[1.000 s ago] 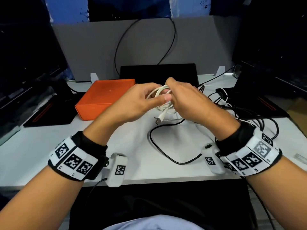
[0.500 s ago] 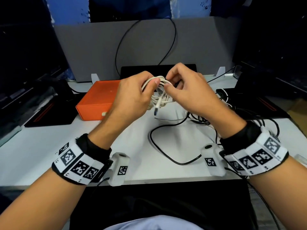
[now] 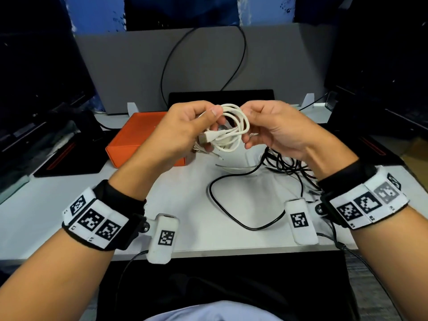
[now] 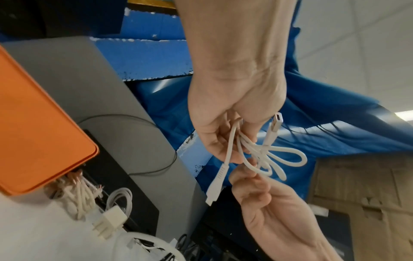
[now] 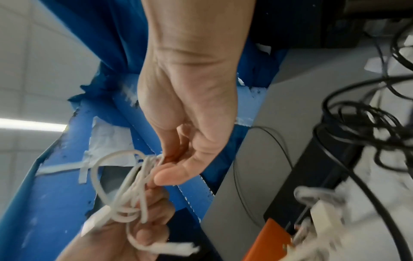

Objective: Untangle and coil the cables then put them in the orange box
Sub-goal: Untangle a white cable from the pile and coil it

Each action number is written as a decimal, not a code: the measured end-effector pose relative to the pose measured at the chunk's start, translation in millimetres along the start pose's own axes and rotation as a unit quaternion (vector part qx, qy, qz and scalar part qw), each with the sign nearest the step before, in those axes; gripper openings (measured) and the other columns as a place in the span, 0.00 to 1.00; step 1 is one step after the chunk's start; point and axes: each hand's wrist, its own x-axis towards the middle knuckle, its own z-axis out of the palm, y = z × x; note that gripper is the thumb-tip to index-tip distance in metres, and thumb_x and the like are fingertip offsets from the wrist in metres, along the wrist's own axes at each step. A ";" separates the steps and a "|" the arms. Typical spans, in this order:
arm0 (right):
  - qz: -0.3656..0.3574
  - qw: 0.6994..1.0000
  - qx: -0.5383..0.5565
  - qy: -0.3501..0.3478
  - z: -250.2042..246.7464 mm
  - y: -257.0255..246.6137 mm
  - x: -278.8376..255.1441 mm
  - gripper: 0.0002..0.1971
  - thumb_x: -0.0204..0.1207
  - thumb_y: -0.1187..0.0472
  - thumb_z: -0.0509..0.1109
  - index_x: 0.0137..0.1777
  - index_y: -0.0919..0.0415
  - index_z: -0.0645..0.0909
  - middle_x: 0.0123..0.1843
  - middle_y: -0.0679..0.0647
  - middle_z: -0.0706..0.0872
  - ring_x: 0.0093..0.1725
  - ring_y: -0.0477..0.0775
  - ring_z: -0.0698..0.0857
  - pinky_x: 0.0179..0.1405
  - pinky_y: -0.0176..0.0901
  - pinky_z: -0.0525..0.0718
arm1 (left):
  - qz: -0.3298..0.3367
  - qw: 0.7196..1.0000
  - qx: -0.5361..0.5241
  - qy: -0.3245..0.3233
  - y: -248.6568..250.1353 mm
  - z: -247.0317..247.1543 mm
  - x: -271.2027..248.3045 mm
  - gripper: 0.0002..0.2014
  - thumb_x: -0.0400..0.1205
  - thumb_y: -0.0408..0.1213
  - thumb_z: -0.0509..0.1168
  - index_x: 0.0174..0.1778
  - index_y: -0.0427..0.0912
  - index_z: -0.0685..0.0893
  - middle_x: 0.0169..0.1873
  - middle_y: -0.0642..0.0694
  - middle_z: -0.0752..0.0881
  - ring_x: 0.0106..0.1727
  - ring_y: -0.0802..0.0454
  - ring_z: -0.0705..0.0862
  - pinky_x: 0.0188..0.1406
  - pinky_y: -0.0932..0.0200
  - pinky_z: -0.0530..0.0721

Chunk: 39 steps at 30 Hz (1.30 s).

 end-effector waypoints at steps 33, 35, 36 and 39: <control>-0.179 0.873 -0.421 0.167 41.2 -3.3 -8.6 0.12 0.90 0.48 0.63 0.52 0.57 0.75 0.39 0.42 0.81 0.39 0.47 0.79 0.36 0.44 0.72 | -0.088 0.991 -0.097 -0.025 15.7 -1.7 -3.4 0.20 0.85 0.53 0.65 0.36 0.41 0.80 0.35 0.39 0.80 0.41 0.41 0.77 0.51 0.41 0.75; -0.177 0.863 -0.442 0.168 40.3 -7.3 -7.8 0.11 0.90 0.50 0.62 0.49 0.54 0.69 0.36 0.40 0.76 0.36 0.49 0.76 0.33 0.47 0.68 | -0.101 0.980 -0.169 -0.029 17.1 2.1 -3.3 0.19 0.87 0.52 0.64 0.33 0.45 0.76 0.32 0.46 0.78 0.39 0.46 0.74 0.52 0.43 0.69; -0.170 0.861 -0.449 0.169 39.9 -8.7 -6.9 0.11 0.90 0.51 0.62 0.49 0.55 0.67 0.36 0.41 0.75 0.36 0.50 0.76 0.33 0.48 0.69 | -0.106 0.974 -0.199 -0.030 16.8 4.4 -3.7 0.19 0.88 0.51 0.62 0.33 0.47 0.74 0.31 0.48 0.77 0.39 0.48 0.74 0.53 0.44 0.69; -0.132 0.846 -0.477 0.196 38.8 -7.9 -4.5 0.09 0.88 0.55 0.62 0.49 0.55 0.66 0.37 0.45 0.76 0.38 0.57 0.78 0.35 0.53 0.74 | -0.118 0.958 -0.258 -0.034 16.2 10.6 -3.9 0.19 0.89 0.50 0.61 0.32 0.47 0.73 0.26 0.50 0.73 0.40 0.50 0.78 0.54 0.49 0.73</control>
